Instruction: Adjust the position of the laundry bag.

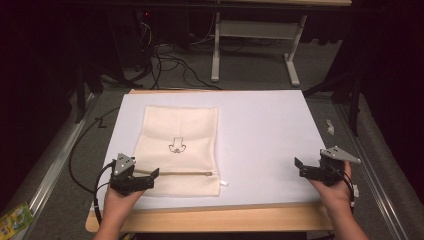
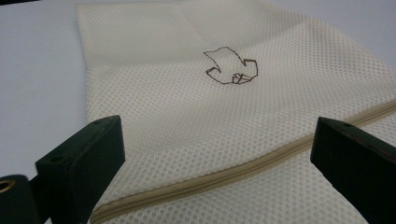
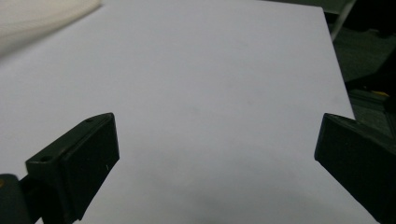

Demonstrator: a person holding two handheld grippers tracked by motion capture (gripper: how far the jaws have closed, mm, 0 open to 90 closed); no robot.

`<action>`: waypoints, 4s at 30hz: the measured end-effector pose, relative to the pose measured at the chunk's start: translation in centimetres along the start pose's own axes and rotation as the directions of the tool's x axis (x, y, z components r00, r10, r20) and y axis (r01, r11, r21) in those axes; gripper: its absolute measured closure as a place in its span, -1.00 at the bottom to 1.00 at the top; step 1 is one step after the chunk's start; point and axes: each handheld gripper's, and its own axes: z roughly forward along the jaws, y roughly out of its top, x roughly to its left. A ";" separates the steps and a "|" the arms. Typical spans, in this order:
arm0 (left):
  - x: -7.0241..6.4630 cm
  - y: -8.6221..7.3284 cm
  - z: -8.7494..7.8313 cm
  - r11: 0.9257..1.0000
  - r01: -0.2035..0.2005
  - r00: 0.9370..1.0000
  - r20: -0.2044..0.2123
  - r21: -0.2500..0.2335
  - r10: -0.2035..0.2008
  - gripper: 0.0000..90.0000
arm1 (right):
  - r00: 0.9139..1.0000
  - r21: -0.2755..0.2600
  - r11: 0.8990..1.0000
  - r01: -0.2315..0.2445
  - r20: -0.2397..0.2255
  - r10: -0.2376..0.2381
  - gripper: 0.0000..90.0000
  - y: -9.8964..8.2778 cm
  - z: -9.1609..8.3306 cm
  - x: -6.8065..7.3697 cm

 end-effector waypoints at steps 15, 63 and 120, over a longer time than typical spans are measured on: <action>0.6 0.0 0.6 0.998 0.038 0.999 -0.023 0.043 -0.037 -0.84 | 0.999 -0.011 1.000 0.006 -0.044 -0.006 -0.98 -0.3 -0.7 0.5; 1.5 0.1 -0.4 0.999 0.014 0.999 -0.040 -0.045 -0.016 -0.61 | 0.955 0.200 0.960 0.198 -0.258 -0.143 0.92 6.9 14.7 14.9; -9.1 0.3 3.2 0.993 -0.112 0.977 0.186 0.020 0.107 -0.19 | 0.977 0.204 0.975 0.086 -0.210 -0.042 0.30 -2.0 2.3 6.6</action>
